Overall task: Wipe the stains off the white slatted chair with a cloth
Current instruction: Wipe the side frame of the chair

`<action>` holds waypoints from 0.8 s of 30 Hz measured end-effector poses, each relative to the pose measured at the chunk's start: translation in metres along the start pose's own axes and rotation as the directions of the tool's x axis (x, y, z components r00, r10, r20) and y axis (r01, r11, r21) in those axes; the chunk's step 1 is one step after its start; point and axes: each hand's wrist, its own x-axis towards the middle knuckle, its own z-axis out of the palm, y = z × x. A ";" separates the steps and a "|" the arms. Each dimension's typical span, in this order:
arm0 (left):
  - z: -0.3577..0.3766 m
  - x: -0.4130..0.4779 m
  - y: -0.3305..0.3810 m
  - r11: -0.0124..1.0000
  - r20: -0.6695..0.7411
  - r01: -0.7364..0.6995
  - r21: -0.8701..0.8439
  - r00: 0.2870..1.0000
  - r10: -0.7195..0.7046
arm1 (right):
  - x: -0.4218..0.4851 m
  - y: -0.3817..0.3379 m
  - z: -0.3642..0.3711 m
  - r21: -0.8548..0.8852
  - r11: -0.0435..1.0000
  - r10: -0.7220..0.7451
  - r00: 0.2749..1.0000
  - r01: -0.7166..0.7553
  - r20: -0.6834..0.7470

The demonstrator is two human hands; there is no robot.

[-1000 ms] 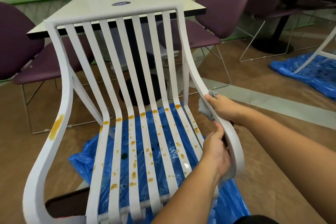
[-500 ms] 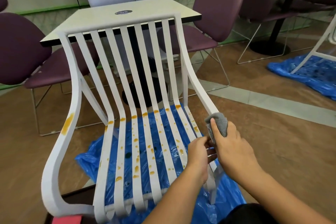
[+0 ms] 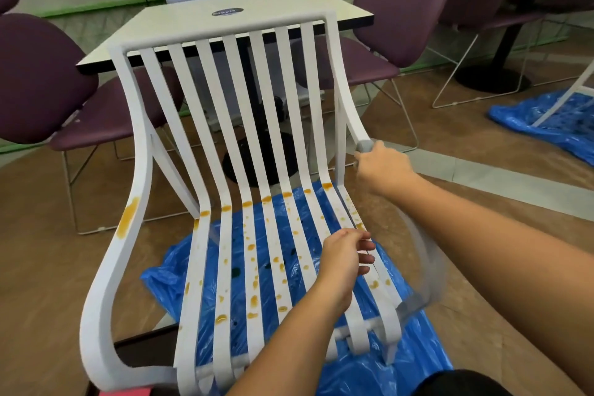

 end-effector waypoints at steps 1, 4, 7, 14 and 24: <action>0.002 0.003 0.000 1.000 0.017 0.001 0.003 1.000 -0.001 | 0.013 -0.001 0.003 0.041 0.999 0.014 1.000 -0.014 -0.001; 0.007 0.015 -0.001 1.000 0.022 0.009 0.003 1.000 -0.009 | 0.039 -0.002 0.012 0.195 0.978 0.071 0.997 -0.073 0.015; 0.008 0.027 -0.002 1.000 0.015 0.013 -0.019 1.000 -0.012 | 0.044 -0.002 0.015 0.157 0.987 0.029 0.999 -0.034 0.035; -0.001 0.036 -0.004 0.999 -0.038 0.010 -0.042 0.999 -0.011 | -0.007 0.017 0.006 0.217 0.976 -0.054 0.993 0.030 0.105; 0.026 0.012 -0.017 0.996 0.194 -0.088 0.020 0.978 0.083 | -0.133 0.041 0.015 0.395 0.919 0.038 0.996 -0.002 -0.084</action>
